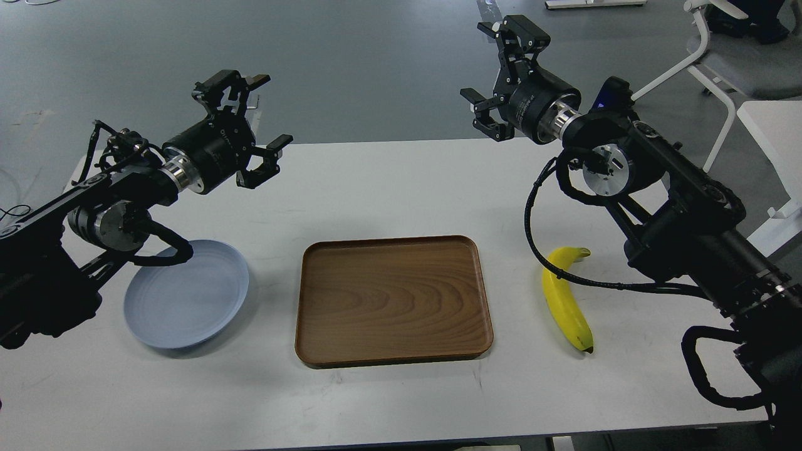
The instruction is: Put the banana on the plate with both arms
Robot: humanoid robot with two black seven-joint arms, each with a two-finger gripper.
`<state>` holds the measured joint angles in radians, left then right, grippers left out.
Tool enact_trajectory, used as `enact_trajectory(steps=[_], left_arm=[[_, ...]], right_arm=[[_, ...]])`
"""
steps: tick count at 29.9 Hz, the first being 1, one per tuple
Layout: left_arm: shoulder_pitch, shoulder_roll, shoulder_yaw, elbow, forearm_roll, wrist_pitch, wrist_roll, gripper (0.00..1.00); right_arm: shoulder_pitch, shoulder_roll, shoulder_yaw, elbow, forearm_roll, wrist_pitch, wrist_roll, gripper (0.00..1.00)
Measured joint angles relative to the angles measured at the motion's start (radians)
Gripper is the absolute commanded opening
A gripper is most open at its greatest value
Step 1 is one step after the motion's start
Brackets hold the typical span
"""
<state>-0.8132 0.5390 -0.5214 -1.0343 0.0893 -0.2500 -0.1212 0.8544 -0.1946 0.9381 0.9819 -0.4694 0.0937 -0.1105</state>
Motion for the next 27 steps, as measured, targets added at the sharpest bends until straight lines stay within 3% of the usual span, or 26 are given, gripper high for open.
enact_trajectory(steps=[3,9,12,14,20,23,27], left_arm=[[0.000,0.014,0.001,-0.001,0.000,0.006,0.001,0.98],[-0.002,0.034,0.005,-0.001,0.002,0.026,0.001,0.98],[-0.003,0.040,0.006,-0.002,0.003,0.026,0.002,0.98],[-0.003,0.041,0.005,-0.003,0.003,0.023,0.003,0.98],[-0.003,0.042,0.002,-0.003,0.003,0.018,0.007,0.98],[-0.003,0.042,0.001,0.003,0.001,0.019,0.004,0.98],[-0.003,0.041,0.000,0.011,0.011,0.025,-0.005,0.98]], right_arm=[[-0.001,0.002,0.002,0.001,0.000,-0.002,0.009,1.00],[-0.006,0.015,0.000,0.001,0.000,-0.008,0.119,1.00],[-0.007,0.017,-0.003,0.001,0.003,-0.009,0.129,1.00],[-0.008,0.017,-0.003,0.001,0.007,-0.009,0.110,1.00],[-0.009,0.022,-0.002,0.000,0.015,-0.011,-0.007,1.00],[-0.013,0.022,-0.008,0.000,0.015,-0.011,-0.038,1.00],[-0.019,0.016,-0.010,0.000,0.013,-0.011,-0.046,1.00]])
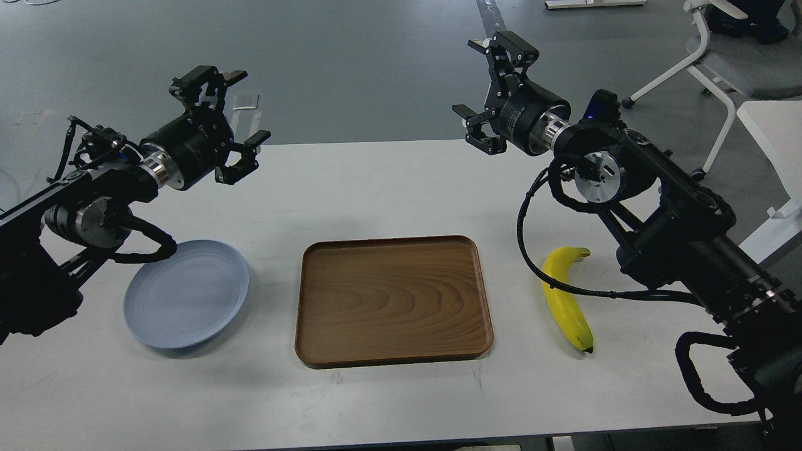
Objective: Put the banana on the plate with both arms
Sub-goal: 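Lower the left gripper toward the rim of the light blue plate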
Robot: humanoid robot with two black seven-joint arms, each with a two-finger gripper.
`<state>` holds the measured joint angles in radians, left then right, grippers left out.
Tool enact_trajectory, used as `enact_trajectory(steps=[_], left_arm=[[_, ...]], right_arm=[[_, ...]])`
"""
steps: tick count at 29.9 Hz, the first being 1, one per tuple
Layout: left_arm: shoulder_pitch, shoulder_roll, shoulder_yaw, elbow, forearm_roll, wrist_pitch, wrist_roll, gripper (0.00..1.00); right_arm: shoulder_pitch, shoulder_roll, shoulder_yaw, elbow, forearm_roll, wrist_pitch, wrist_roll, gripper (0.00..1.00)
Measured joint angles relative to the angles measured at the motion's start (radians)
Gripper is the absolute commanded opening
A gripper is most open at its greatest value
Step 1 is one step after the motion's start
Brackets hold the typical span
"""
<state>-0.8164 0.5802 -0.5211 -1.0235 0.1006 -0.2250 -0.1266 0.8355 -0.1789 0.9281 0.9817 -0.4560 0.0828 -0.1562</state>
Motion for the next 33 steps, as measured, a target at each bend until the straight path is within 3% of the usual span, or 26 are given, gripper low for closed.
enact_trajectory(steps=[4,9,11,17,23,26,29,33], left_arm=[[-0.014,-0.001,0.013,-0.001,0.213,0.033,-0.043,0.98],[-0.009,0.051,0.016,-0.075,0.745,0.220,-0.128,0.98],[-0.001,0.107,0.025,-0.126,0.889,0.237,-0.137,0.98],[0.005,0.244,0.133,-0.262,0.984,0.279,-0.145,0.98],[0.005,0.311,0.322,-0.286,1.169,0.514,-0.153,0.98],[0.003,0.374,0.392,-0.309,1.199,0.559,-0.190,0.98],[0.003,0.436,0.448,-0.334,1.210,0.568,-0.253,0.98],[0.006,0.467,0.499,-0.338,1.218,0.570,-0.277,0.98]], right_arm=[[-0.009,-0.018,-0.001,0.004,-0.002,0.000,0.001,1.00],[-0.012,-0.054,-0.002,0.023,-0.004,0.000,0.007,1.00],[-0.014,-0.068,-0.002,0.032,-0.004,0.000,0.007,1.00],[-0.037,-0.098,-0.002,0.056,-0.004,0.000,0.008,1.00],[-0.061,-0.102,-0.004,0.075,-0.009,0.000,0.009,1.00],[-0.061,-0.097,-0.006,0.079,-0.010,0.000,0.009,1.00],[-0.061,-0.095,-0.006,0.081,-0.011,0.000,0.009,1.00],[-0.064,-0.096,-0.016,0.082,-0.012,0.000,0.009,1.00]])
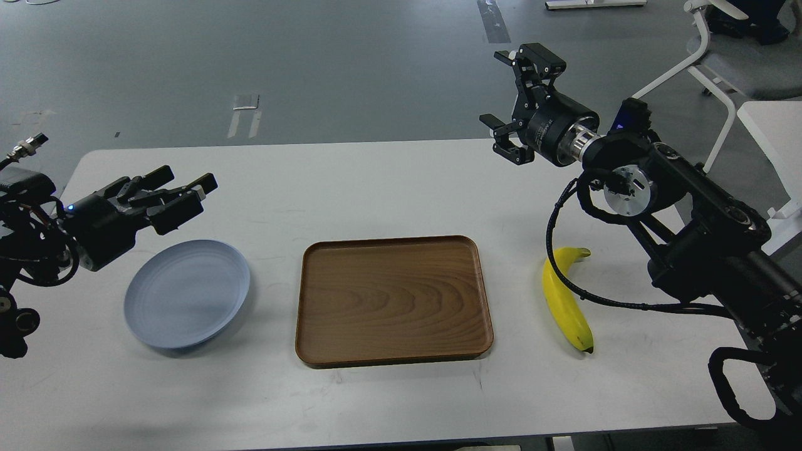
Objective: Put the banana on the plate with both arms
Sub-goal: 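Lower the left gripper toward the rim of the light blue plate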
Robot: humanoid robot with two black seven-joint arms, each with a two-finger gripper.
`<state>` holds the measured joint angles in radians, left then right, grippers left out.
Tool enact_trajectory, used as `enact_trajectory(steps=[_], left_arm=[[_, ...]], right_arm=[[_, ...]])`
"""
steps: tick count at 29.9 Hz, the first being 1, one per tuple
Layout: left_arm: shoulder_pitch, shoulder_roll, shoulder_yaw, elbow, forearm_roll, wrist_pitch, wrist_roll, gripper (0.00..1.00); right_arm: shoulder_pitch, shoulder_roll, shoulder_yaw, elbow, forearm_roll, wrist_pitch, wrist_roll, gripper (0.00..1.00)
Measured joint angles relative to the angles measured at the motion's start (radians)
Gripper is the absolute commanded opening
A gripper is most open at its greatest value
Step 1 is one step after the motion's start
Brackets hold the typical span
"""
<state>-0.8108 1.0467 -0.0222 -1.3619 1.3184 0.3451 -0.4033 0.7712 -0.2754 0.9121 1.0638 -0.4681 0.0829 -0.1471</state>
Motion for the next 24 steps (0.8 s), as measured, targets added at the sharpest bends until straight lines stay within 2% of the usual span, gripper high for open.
enact_trajectory(steps=[16,24], left_arm=[[0.138,-0.043,0.007,0.075,0.097,0.041,-0.001,0.98],[0.179,-0.099,0.004,0.212,0.077,0.043,-0.003,0.98]], right_arm=[[-0.034,-0.018,0.000,-0.013,-0.001,0.000,0.000,1.00],[-0.041,-0.033,0.006,-0.016,-0.001,0.000,0.000,1.00]])
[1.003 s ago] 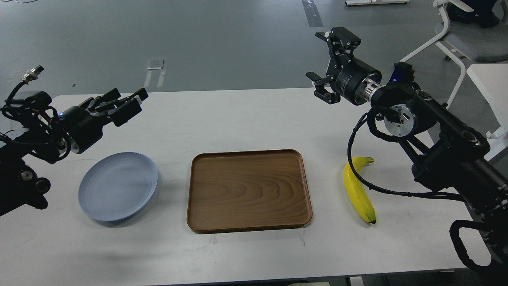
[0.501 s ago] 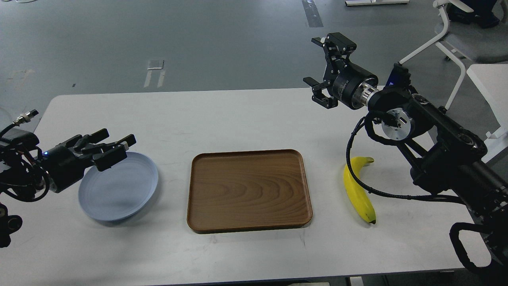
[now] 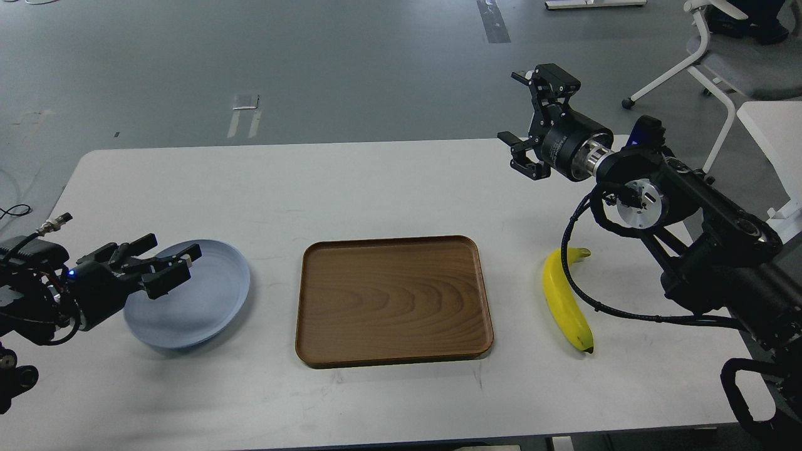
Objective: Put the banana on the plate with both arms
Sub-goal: 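Lower the left gripper toward the rim of the light blue plate, then grip the plate rim with the left gripper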
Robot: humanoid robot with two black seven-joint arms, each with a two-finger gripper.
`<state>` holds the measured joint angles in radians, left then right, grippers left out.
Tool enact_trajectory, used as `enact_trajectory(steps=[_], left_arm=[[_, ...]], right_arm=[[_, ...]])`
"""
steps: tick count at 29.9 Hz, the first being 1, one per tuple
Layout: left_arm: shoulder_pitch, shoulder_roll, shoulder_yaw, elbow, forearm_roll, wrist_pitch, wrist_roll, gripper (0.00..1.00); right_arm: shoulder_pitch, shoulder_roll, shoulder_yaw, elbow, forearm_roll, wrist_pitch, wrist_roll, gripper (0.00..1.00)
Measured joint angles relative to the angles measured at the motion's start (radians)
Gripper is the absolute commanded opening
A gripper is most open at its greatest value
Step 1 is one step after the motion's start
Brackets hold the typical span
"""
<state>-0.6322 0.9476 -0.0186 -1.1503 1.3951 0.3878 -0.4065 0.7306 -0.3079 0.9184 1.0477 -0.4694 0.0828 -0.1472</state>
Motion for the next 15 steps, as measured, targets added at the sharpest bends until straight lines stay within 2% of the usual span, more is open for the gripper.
enact_trajectory(steps=[15], left_arm=[[0.084,-0.025,-0.001,0.093,-0.084,0.008,-0.002,0.98]], right_arm=[[-0.005,-0.007,0.003,0.003,0.000,0.000,0.000,1.00]])
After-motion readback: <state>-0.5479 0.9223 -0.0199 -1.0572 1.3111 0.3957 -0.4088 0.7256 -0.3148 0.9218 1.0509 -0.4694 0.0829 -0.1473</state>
